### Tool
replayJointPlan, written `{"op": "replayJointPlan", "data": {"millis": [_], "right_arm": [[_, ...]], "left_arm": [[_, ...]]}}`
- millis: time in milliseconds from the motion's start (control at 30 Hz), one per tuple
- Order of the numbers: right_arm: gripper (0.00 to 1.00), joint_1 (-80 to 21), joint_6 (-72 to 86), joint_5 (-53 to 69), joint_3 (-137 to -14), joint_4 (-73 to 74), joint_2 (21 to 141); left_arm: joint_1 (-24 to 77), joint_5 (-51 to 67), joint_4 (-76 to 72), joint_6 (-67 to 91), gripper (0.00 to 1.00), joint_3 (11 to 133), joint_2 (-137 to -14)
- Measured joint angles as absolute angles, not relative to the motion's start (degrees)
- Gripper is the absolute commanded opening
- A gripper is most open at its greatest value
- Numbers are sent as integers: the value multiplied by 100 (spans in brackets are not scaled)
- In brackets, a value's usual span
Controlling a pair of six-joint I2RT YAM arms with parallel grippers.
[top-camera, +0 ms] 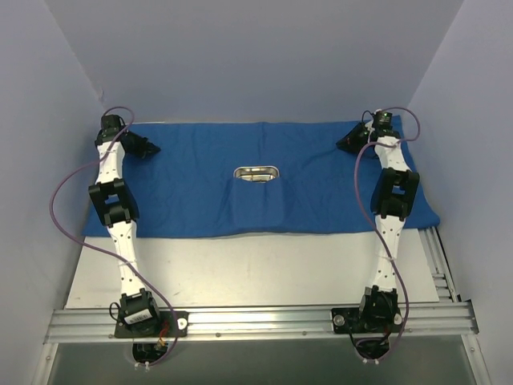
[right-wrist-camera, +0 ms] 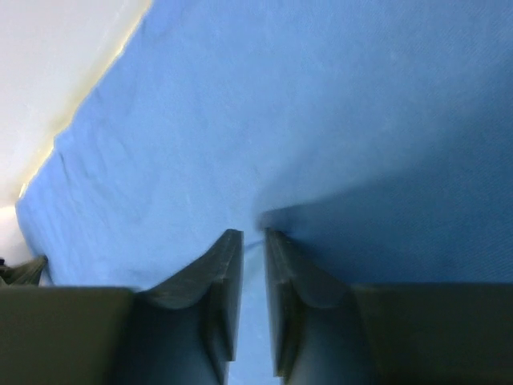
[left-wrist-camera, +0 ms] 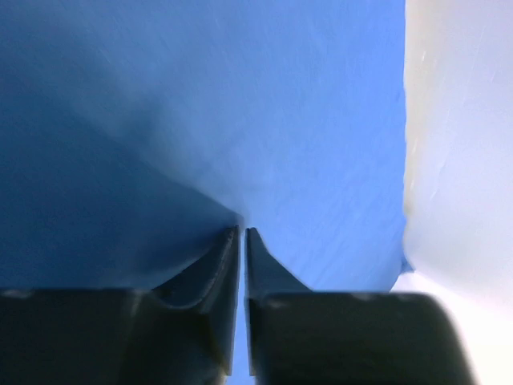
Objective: Open and lay out the surgical kit
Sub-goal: Open the surgical kit at the center of the board.
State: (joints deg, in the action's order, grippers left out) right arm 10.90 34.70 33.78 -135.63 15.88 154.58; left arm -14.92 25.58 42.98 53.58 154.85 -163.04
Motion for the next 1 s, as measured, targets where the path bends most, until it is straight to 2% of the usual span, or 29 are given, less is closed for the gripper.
{"op": "replayJointPlan", "data": {"millis": [133, 233, 300, 333, 533, 700, 800, 833, 867, 1000], "right_arm": [[41, 1085, 3621, 3334, -13688, 1518, 15458], [50, 1083, 3688, 3260, -13694, 1533, 15408], [53, 1076, 3712, 3155, -13651, 1669, 15288], [59, 1063, 3715, 3092, -13561, 1782, 15165], [78, 1052, 3682, 2078, -12735, 2851, 13795], [79, 1247, 3409, 1260, -12816, 3492, 13052], [74, 1568, 3271, 878, -12905, 3830, 13019], [68, 1680, 3249, 744, -12897, 3977, 13045], [65, 1769, 3214, 587, -12862, 4112, 13076], [63, 2040, 3186, 89, -12427, 4342, 13131]], "left_arm": [[-1431, 2646, 4407, 5203, 26, 15294, -16009], [-1389, 2655, 4606, 5011, 27, 15161, -15596], [-1380, 2617, 4805, 4880, 28, 14883, -15128], [-1376, 2569, 4904, 4831, 28, 14728, -14866], [-1219, 1905, 5542, 4525, 26, 13775, -13321], [-639, 1278, 5677, 4058, 23, 12868, -12525], [-237, 1111, 5634, 3785, 22, 12184, -12383], [-126, 1085, 5607, 3704, 23, 11924, -12372], [-27, 1066, 5555, 3638, 23, 11577, -12339], [49, 1055, 5544, 3459, 22, 10763, -12333]]}}
